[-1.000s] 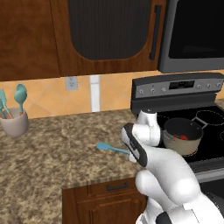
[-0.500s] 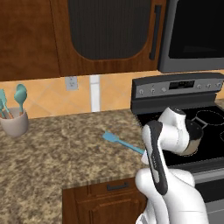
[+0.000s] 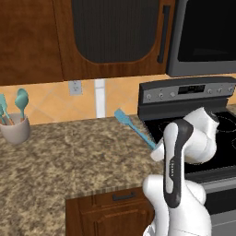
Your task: Put the tomato and bell pepper in the pot. Retrieve the spatula and lightly stir the vegetables in the pot.
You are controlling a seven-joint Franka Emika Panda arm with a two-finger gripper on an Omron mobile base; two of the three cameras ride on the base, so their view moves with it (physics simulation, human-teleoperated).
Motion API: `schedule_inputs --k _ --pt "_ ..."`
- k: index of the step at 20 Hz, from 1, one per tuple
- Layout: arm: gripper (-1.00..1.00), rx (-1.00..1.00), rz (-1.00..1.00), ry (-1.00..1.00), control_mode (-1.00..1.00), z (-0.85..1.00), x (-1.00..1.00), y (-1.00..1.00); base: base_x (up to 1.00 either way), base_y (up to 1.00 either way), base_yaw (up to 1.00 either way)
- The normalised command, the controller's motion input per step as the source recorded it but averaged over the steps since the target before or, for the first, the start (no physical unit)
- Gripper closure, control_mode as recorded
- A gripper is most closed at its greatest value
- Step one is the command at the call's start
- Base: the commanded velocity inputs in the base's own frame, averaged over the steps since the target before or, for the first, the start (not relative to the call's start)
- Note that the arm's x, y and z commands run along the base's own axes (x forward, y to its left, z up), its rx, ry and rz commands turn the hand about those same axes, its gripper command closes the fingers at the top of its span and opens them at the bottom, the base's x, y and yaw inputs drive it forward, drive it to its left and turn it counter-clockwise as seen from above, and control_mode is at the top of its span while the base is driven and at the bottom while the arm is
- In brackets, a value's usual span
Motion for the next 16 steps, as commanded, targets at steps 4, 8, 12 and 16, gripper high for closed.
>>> schedule_inputs --k 4,8,12,16 --pt "1.00 0.14 -0.61 -0.49 -1.00 0.28 -0.20 0.65 0.00 0.00 0.00" --pt "1.00 0.54 -0.50 -0.09 -1.00 0.38 -0.59 0.20 0.00 0.00 0.00" --pt "1.00 0.70 -0.38 -0.05 -1.00 0.38 -0.94 0.08 0.00 0.00 0.00" --pt "1.00 0.76 -0.27 0.04 -1.00 0.66 -0.47 0.11 0.00 0.00 0.00"
